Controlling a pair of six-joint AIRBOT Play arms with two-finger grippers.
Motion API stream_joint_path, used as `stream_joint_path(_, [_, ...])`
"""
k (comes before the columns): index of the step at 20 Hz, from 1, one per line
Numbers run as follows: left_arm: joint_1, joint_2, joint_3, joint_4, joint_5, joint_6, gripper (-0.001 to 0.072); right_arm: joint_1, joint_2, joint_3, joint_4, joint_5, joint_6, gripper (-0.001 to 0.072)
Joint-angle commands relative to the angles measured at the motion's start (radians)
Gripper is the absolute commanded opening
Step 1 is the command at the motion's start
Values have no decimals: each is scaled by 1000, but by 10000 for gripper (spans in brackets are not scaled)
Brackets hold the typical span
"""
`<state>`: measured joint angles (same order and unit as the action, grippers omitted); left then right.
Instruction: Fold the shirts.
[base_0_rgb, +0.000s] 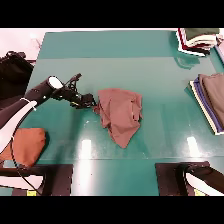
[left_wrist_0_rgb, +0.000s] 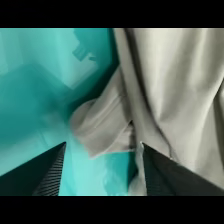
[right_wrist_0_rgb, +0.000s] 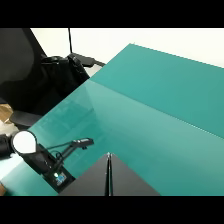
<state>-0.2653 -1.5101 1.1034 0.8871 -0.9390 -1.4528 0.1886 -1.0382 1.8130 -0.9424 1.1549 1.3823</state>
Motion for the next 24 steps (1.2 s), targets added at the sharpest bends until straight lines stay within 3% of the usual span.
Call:
stream_joint_path(1, [-42, -18, -15, -30, 78, 13, 539, 1, -1, 0, 1, 1, 16, 17])
stream_joint_path(2, [-43, -18, -14, -32, 84, 13, 507, 1, -1, 0, 1, 2, 16, 17])
stream_joint_path(4, [-43, -16, -6, -11, 71, 18, 78, 1, -1, 0, -1, 28, 16, 17])
stream_joint_path(5, [-43, -11, 6, 11, 59, 21, 27, 0, -1, -1, -3, 60, 16, 17])
stream_joint_path(8, [-43, 24, 67, 97, 37, 21, 27, -40, 6, -35, -1, 197, 48, 17])
stream_joint_path(12, [-43, 82, 121, 188, 30, 21, 27, -111, 85, -390, -3, 284, 58, 32])
stream_joint_path(13, [-43, 86, 120, 194, 28, 21, 27, -118, 105, -514, -3, 270, 58, 195])
stream_joint_path(14, [-43, 86, 120, 198, 19, 21, 27, -118, 121, -655, 1, 237, 58, 443])
stream_joint_path(15, [-43, 85, 119, 203, 10, 21, 27, -109, 128, -785, 6, 199, 62, 524])
stream_joint_path(17, [-43, 85, 119, 214, -4, 21, 27, -74, 123, -1044, 40, 66, 86, 523])
stream_joint_path(20, [-43, 85, 119, 229, -17, 21, 27, -24, 54, -1287, 208, -155, 76, 502])
stream_joint_path(24, [-43, 85, 119, 231, -15, 21, 27, 105, -98, -1342, 413, -355, -33, 472])
